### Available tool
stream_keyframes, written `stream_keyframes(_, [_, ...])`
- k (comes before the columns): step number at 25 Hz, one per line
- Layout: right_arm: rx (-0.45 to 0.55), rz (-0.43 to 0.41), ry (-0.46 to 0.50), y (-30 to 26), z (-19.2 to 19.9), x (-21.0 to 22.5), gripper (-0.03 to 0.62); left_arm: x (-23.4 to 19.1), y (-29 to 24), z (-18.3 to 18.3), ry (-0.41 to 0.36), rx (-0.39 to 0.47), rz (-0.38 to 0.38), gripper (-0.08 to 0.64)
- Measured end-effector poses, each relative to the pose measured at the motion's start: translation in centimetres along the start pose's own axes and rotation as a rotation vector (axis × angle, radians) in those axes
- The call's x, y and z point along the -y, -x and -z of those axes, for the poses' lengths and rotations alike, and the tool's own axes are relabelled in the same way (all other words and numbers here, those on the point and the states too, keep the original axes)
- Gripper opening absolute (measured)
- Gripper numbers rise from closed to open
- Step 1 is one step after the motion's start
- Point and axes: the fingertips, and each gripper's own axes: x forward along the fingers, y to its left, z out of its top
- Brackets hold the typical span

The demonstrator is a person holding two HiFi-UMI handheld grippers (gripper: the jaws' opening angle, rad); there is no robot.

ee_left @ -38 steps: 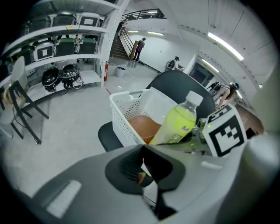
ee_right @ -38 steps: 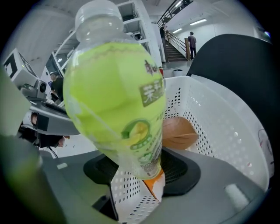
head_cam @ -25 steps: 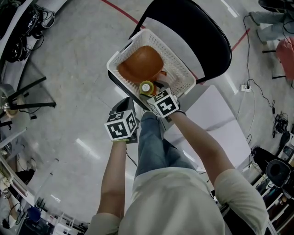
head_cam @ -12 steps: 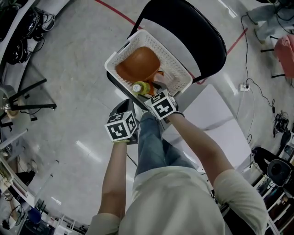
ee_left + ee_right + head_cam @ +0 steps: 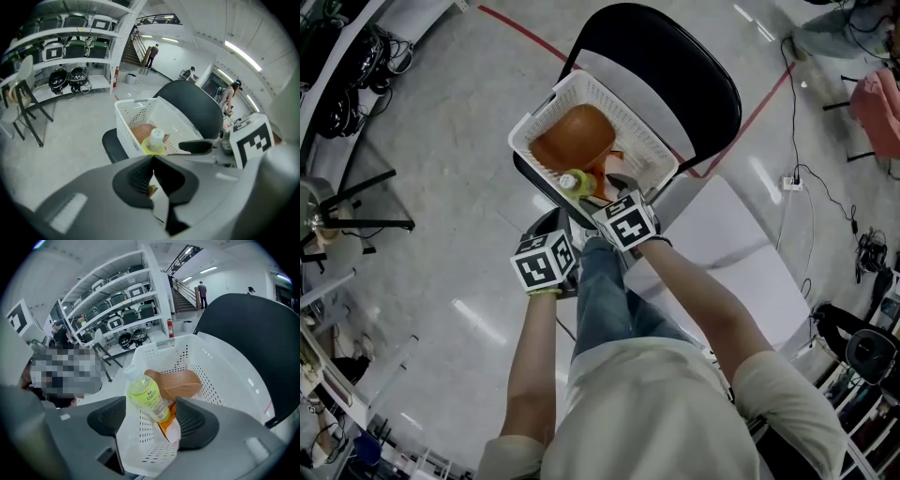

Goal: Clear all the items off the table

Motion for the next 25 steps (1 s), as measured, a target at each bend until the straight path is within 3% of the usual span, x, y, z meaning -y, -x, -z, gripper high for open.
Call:
stream_keyframes(7, [0.021,0.01,-0.016,3.0,0.5,-0.2,0.301,1.7,1.0,0.7,0.024,0.012,0.014,0.009])
stream_keyframes(14, [0.046,0.05,-0.04,6.3,1.8,0.0,0.242,3.8,2.4,1.7,-0.002,0.026,0.028,0.009])
stream_keyframes(25, [0.108,0.105,-0.083,12.3,3.9,-0.5,0.106,7.6,5.0,4.3,-0.038,0.012,0.063,0.009])
